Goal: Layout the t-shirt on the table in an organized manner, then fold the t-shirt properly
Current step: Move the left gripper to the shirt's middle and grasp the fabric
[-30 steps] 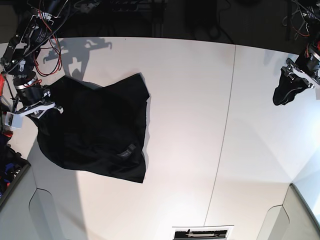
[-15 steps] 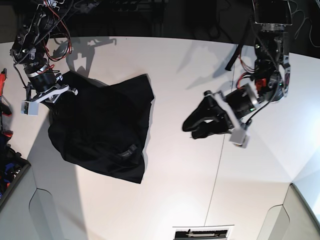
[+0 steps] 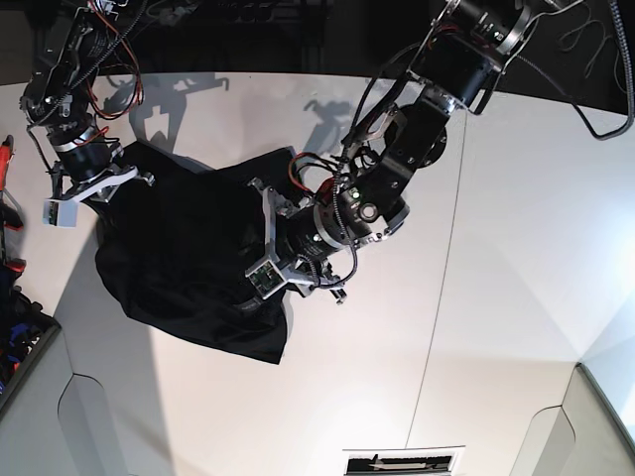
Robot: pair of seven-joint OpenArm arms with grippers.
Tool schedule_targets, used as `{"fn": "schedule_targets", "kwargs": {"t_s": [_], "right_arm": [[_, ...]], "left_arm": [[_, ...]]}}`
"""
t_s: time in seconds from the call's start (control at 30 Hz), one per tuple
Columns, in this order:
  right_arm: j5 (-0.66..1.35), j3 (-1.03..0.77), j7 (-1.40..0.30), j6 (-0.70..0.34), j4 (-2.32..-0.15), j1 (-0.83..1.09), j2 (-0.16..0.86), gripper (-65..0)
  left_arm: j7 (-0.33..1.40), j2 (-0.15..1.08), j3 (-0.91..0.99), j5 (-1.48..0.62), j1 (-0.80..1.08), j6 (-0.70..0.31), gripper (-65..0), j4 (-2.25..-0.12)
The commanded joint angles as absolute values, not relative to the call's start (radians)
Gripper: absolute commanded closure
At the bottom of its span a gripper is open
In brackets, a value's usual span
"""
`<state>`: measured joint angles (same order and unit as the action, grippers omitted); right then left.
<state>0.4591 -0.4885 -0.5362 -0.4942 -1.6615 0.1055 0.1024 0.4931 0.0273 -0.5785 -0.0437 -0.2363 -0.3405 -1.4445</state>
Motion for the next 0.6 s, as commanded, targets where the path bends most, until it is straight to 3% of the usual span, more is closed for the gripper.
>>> {"fn": "schedule_targets", "kwargs": {"t_s": [0.0, 0.23, 0.27, 0.37, 0.43, 0.57], "right_arm": [[0.475, -0.491, -0.525, -0.502, -1.679, 0.098, 0.113, 0.0], [0.476, -0.491, -0.535, -0.501, -1.679, 0.097, 0.113, 0.0], [0.476, -0.491, -0.535, -0.502, -1.679, 0.097, 0.113, 0.0], [0.475, -0.491, -0.535, -0.502, -1.679, 0.097, 0.113, 0.0], [0.475, -0.491, -0.532, -0.502, -1.679, 0.097, 0.113, 0.0], [0.474, -0.491, -0.531, -0.501, -1.679, 0.097, 0.113, 0.0]], "left_arm": [[0.467, -0.005, -0.583, -0.041, -0.265, -0.332, -31.7, -1.421], [0.388, -0.089, -0.583, -0.002, -0.342, -0.325, -31.2, -1.212], [0.366, -0.088, -0.583, 0.0, -0.341, -0.325, -27.2, -1.209], [0.363, -0.088, -0.583, 0.031, -0.341, -0.325, -2.5, -1.21], [0.363, -0.088, -0.58, 0.051, -0.342, -0.316, 0.0, -1.217], [0.395, -0.068, -0.562, 0.048, -0.34, -0.2, 0.0, -1.309]]}}
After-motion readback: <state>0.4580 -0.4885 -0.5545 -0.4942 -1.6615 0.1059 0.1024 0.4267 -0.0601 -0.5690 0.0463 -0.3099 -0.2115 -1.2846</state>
